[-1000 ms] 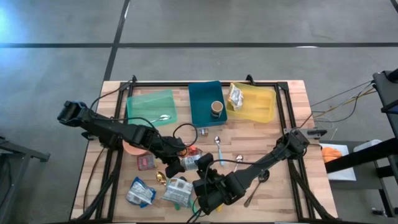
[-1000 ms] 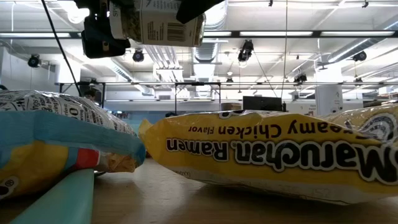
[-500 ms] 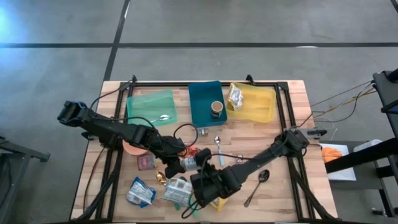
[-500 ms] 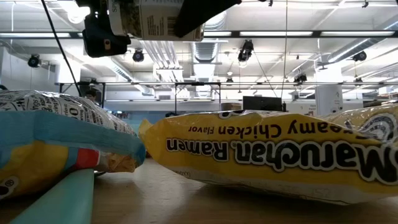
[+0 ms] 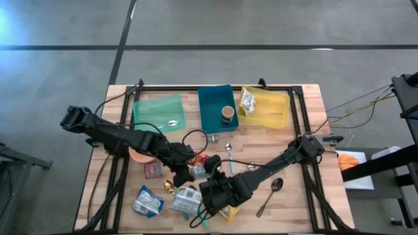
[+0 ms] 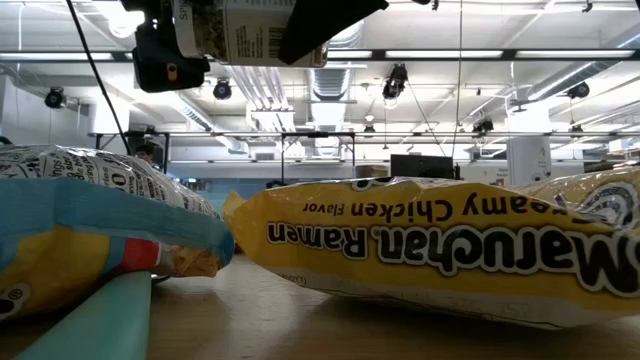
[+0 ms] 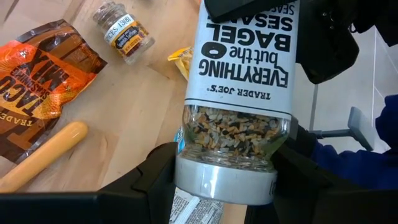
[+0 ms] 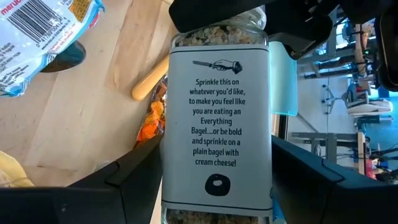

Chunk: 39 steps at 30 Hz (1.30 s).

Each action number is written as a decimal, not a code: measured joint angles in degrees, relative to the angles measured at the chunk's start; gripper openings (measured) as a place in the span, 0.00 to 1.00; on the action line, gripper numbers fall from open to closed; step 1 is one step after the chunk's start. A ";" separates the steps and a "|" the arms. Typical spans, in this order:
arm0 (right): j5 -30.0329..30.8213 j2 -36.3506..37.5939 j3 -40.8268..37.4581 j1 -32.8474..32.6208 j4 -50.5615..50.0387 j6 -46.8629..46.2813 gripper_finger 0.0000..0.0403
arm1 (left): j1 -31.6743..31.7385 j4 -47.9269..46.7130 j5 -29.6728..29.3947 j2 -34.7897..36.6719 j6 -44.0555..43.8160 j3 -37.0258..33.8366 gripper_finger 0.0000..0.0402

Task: Pick & Place Food Item
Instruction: Put the white seasoning bottle into the blue bin

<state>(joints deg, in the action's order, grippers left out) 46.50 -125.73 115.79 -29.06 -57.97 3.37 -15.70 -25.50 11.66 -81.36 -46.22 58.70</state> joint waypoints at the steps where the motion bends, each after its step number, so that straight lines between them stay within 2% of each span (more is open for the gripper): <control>1: 0.00 0.00 0.00 -0.02 0.06 -0.04 0.65 | 0.00 0.02 -0.02 0.00 -0.09 0.00 0.50; 5: 0.11 0.00 0.00 -0.02 0.05 -0.21 0.62 | 0.00 0.05 -0.07 0.00 -0.11 0.00 0.50; 9: 1.23 0.00 0.00 -0.09 -0.17 -0.04 0.49 | 0.00 0.30 0.02 0.05 -0.92 0.00 0.50; 18: 3.46 -0.02 0.00 -0.16 -0.29 -2.74 0.49 | 0.00 0.90 -0.11 0.09 -0.65 0.02 0.51; 20: 3.53 -0.02 0.00 -0.19 -0.38 -4.93 0.49 | 0.00 1.19 -0.26 0.10 -0.28 0.02 0.56; 25: 4.64 -0.02 0.02 0.08 0.13 -15.05 0.49 | 0.00 1.76 -0.95 0.09 2.18 0.11 0.77; 30: 4.28 -0.02 0.02 -0.35 0.01 -23.38 0.49 | -0.11 1.56 -1.77 1.37 7.39 0.11 0.83; 33: 4.89 -0.02 0.02 -0.84 -0.04 -25.79 0.49 | -0.11 1.04 -5.00 3.28 7.32 0.11 0.84; 39: 13.55 -0.02 0.02 -2.17 -0.67 -30.93 0.49 | -1.00 -0.97 -18.07 7.91 -4.70 -0.02 0.84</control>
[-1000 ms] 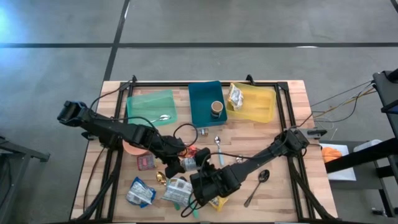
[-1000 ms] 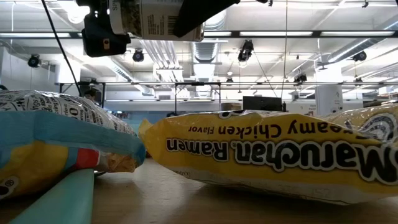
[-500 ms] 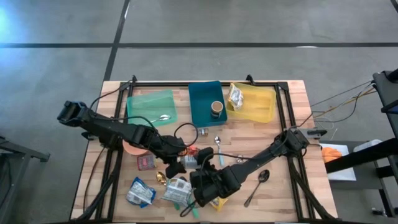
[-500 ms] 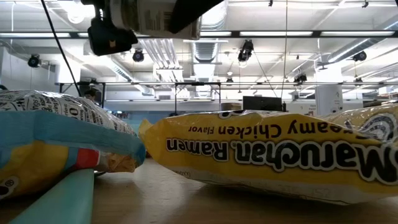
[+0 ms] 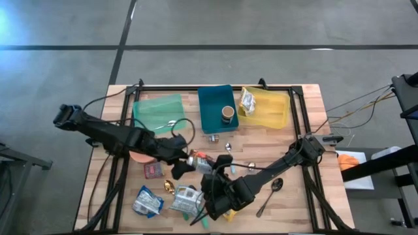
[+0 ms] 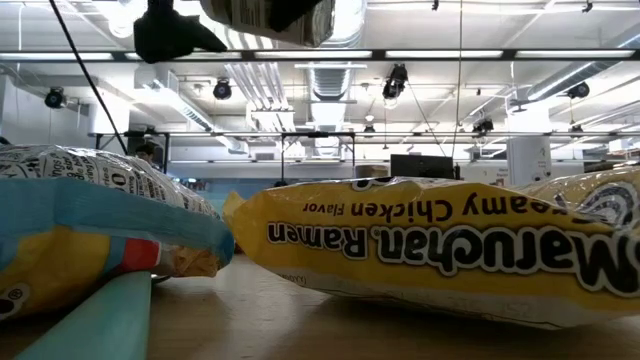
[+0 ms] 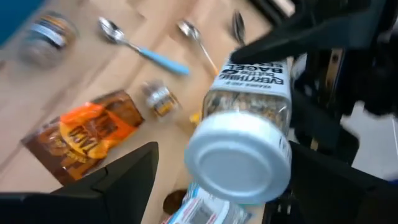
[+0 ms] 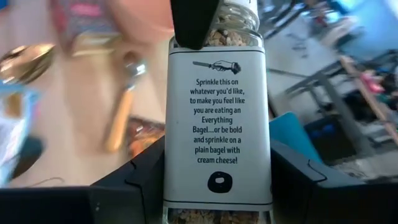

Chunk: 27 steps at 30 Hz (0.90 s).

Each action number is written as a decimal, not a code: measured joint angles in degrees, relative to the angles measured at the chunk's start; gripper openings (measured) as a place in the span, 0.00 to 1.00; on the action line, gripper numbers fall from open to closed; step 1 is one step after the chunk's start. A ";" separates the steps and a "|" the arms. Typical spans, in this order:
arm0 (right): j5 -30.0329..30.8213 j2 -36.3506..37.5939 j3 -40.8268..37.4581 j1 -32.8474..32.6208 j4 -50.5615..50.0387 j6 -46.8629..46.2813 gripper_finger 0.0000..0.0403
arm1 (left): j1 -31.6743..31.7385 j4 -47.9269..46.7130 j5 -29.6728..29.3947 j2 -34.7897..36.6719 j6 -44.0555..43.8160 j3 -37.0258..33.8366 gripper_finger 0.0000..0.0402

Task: Pick & Place Food Item
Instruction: Put the white seasoning bottle into the blue bin

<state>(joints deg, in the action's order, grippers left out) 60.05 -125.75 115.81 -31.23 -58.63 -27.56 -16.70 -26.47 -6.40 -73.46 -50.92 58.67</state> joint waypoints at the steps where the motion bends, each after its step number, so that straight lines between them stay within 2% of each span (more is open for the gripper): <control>1: 1.60 0.00 -0.02 -0.23 -0.39 -0.88 0.49 | -0.33 0.40 -1.53 0.47 -0.61 -0.09 0.84; 5: 5.06 0.02 0.00 -0.83 -1.03 -3.79 0.49 | -1.83 4.68 -5.96 1.40 0.11 -0.20 0.85; 8: 5.35 0.02 -0.02 -0.93 -0.96 -3.84 0.49 | -2.16 7.79 -6.47 1.40 2.40 -0.20 0.85; 17: 9.39 0.04 -0.01 -1.37 -0.84 -3.61 0.49 | -2.53 8.55 -3.87 1.38 6.54 -0.94 0.85; 27: 9.55 0.07 0.00 -1.52 -0.55 -2.24 0.49 | -2.83 12.10 -1.83 1.36 10.63 -0.96 0.85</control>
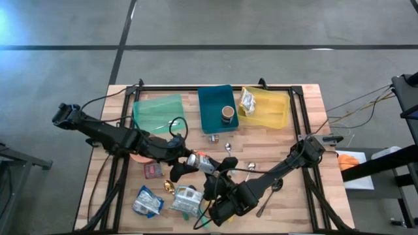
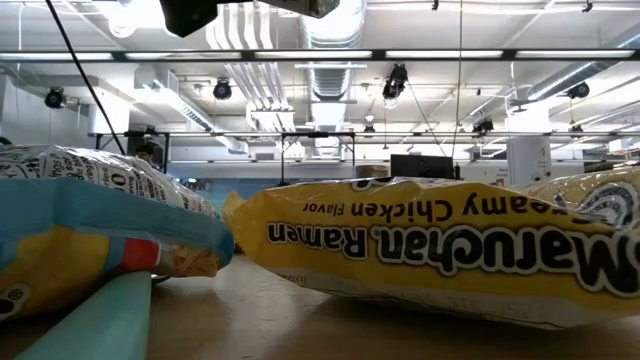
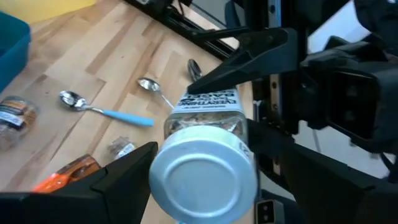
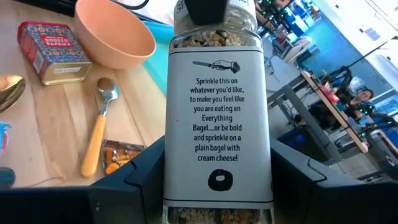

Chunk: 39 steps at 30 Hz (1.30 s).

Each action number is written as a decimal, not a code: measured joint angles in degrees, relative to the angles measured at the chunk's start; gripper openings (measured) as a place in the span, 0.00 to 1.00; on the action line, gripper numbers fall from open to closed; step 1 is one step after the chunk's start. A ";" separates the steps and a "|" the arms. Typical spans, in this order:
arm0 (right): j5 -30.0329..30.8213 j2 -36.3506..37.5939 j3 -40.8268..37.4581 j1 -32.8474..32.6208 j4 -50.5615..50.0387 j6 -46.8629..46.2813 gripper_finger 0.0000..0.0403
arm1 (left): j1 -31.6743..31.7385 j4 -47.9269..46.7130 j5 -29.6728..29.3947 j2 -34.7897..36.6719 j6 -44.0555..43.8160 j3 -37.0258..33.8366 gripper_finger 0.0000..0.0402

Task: Pick & Place Food Item
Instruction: Put the white seasoning bottle into the blue bin

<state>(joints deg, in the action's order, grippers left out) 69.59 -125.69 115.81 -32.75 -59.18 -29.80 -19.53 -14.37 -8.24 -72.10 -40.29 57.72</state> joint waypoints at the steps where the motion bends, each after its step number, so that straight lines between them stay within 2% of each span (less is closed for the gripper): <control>1: 0.01 0.00 0.00 -0.02 0.02 0.18 0.49 | -0.01 0.03 0.47 0.00 0.04 0.00 0.85; 17: 0.05 0.00 0.00 -0.02 6.02 7.19 0.49 | 0.00 0.10 1.84 -0.11 3.46 0.00 0.83; 21: 1.06 0.02 0.00 -0.02 6.30 7.35 0.49 | -0.03 0.32 2.27 -0.11 4.10 0.00 0.75; 29: 1.70 0.07 0.00 -0.09 6.89 9.29 0.49 | 0.00 0.75 3.37 -0.11 4.32 -0.05 0.48; 39: 1.25 0.07 0.00 -0.07 7.15 9.51 0.49 | 0.00 0.61 3.56 -0.11 3.48 -0.05 0.48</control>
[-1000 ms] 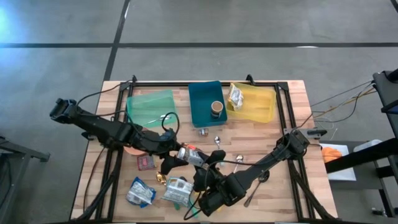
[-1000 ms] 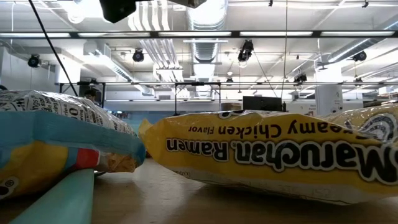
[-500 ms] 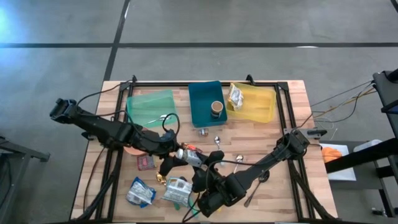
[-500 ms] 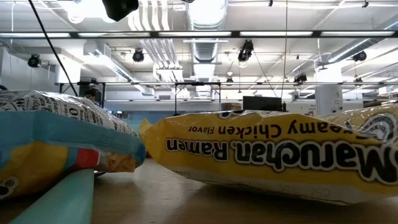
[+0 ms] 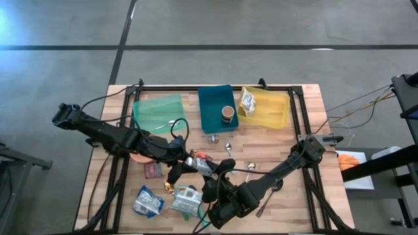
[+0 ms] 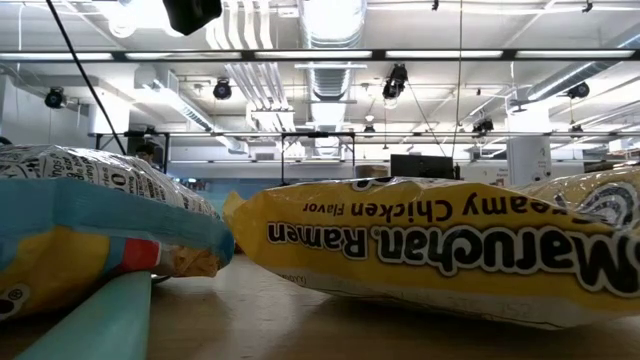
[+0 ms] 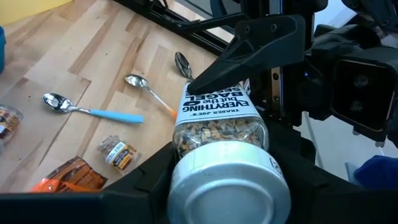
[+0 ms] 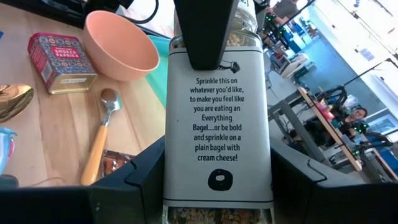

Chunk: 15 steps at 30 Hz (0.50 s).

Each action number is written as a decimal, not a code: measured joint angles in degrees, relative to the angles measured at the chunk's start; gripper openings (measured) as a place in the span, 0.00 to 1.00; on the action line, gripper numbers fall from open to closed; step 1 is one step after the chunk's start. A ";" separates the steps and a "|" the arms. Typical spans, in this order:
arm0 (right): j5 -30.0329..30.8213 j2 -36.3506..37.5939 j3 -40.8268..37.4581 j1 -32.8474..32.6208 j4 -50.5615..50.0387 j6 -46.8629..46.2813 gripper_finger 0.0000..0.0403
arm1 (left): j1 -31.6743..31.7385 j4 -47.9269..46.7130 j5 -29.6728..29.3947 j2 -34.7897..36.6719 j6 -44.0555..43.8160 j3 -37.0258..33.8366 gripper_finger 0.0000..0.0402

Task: Pick & Place Food Item
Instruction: Put the white seasoning bottle into the blue bin

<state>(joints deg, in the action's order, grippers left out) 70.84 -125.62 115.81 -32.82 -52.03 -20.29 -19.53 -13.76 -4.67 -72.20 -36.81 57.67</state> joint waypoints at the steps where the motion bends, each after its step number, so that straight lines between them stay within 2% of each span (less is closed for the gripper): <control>1: -0.34 0.00 0.00 0.00 0.00 -0.03 0.49 | 0.00 -0.06 0.01 0.00 -0.39 0.00 0.48; 4: -1.31 0.00 0.01 -0.02 0.00 -0.38 0.52 | 0.18 -0.45 0.16 0.00 -0.93 0.03 0.48; 8: -1.73 0.00 0.05 0.15 -1.74 -4.53 0.72 | 0.86 -3.15 0.35 -0.02 -1.60 0.80 0.48; 10: -1.59 0.00 0.09 0.28 -3.86 -6.90 0.79 | 1.44 -4.78 0.21 -0.02 -1.76 1.53 0.48; 15: -1.60 0.16 0.09 0.26 -13.52 -16.26 0.84 | 3.76 -10.72 -0.19 -0.02 -1.65 4.26 0.48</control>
<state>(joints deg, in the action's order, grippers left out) 69.23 -125.46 115.90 -32.56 -65.56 -36.56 -15.77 -24.48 -4.86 -72.23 -38.46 61.93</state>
